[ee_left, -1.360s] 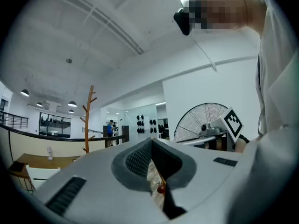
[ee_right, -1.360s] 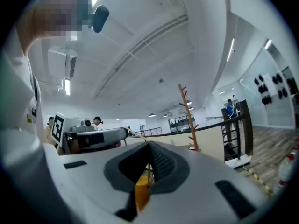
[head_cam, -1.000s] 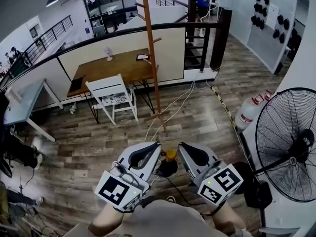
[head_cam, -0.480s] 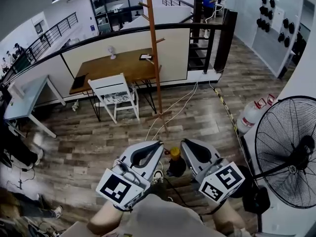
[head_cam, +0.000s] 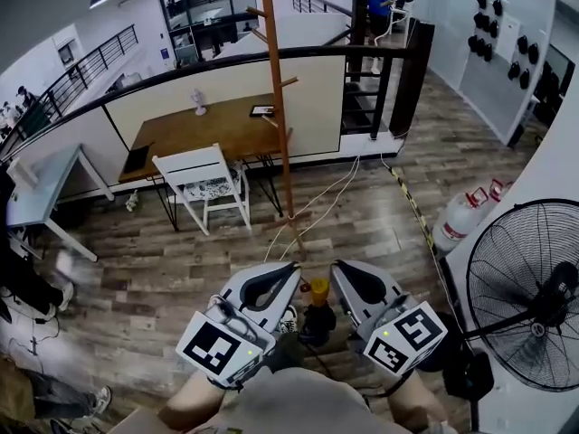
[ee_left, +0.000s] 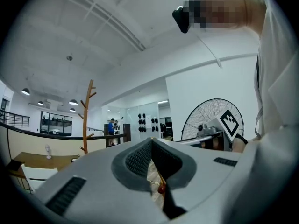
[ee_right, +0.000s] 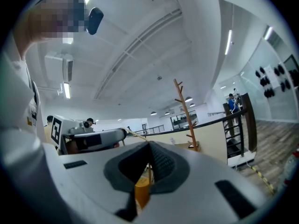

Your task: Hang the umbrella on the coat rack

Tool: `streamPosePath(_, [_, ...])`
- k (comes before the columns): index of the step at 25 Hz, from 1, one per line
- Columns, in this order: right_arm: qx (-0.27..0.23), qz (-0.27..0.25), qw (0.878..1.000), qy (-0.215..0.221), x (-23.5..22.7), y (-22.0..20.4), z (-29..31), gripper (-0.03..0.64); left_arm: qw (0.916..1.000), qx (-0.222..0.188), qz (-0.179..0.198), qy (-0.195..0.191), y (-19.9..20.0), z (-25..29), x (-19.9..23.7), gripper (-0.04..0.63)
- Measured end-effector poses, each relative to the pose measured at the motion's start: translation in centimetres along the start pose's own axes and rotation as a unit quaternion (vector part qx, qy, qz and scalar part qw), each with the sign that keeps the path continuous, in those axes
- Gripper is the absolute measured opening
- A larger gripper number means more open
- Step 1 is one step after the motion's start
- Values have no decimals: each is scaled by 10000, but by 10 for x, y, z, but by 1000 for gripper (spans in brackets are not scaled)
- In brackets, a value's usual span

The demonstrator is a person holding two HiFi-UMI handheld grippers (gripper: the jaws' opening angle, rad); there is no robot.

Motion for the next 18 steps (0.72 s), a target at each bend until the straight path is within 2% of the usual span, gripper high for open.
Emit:
streamPosePath(8, [-14,27,10000,36,-45,11,68,5,10000,-62,-31,-25,-3,44,71,0])
streamPosePath(18, [-7,-19,10000,-12,-120,40,188,5,9999,-36,-97,-105,-1,118,195,0])
Point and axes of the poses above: the fingertips, and each gripper's own axes: z forward along the fingers, x to its left, y out of its top, the point moved 10 cm from there along -z, backward along the fingers, and after that the axes turned 1 degree about -x, right-handed, at the moved point
